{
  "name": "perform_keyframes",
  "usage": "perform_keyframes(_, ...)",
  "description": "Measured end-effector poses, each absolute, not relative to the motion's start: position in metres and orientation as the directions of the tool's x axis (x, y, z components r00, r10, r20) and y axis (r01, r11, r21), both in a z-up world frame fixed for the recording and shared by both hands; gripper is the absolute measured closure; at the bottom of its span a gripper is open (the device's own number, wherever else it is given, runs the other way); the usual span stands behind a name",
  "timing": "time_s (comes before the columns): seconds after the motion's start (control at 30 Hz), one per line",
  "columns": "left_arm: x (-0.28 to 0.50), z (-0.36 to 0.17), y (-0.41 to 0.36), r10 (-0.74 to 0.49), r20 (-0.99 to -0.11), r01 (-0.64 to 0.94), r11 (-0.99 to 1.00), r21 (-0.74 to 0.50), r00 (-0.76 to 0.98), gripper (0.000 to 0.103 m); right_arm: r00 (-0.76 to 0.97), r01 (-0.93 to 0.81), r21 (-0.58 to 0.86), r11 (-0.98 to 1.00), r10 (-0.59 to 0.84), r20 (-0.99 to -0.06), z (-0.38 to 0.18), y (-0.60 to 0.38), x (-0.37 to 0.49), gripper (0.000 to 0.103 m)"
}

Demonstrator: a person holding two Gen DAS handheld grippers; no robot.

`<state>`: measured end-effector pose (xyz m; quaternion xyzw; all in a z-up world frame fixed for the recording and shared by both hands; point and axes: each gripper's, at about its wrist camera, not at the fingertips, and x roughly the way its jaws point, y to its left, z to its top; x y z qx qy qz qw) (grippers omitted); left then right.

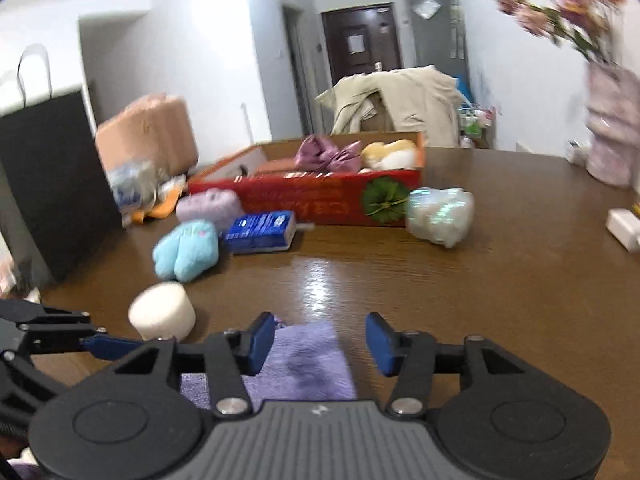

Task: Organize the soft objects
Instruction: 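Grasp the purple lavender sachet with the left gripper while the right gripper grips its other end, then carry the purple sachet into the box with both grippers and open them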

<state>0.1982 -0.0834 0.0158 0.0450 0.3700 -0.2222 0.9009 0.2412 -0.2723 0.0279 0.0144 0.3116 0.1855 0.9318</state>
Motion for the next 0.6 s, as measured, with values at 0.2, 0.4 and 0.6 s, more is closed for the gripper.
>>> perform_keyframes(0.2, 0.192, 0.019, -0.062, -0.338, -0.645, 0.362, 0.927, -0.101, 0.685, 0.051, 0.709, -0.317, 0.180, 0.931, 0.359, -0.607, 0.014, -0.263, 0.232, 0.055)
perform_keyframes(0.4, 0.197, 0.020, -0.069, -0.393, -0.634, 0.415, 0.902, -0.123, 0.666, 0.051, 0.721, -0.290, 0.144, 0.946, 0.315, -0.618, 0.002, -0.259, 0.227, 0.057)
perform_keyframes(0.6, 0.188, 0.027, -0.064, -0.409, -0.600, 0.415, 0.899, -0.138, 0.687, 0.061, 0.737, -0.331, 0.048, 0.942, 0.290, -0.610, 0.001, -0.247, 0.219, 0.073)
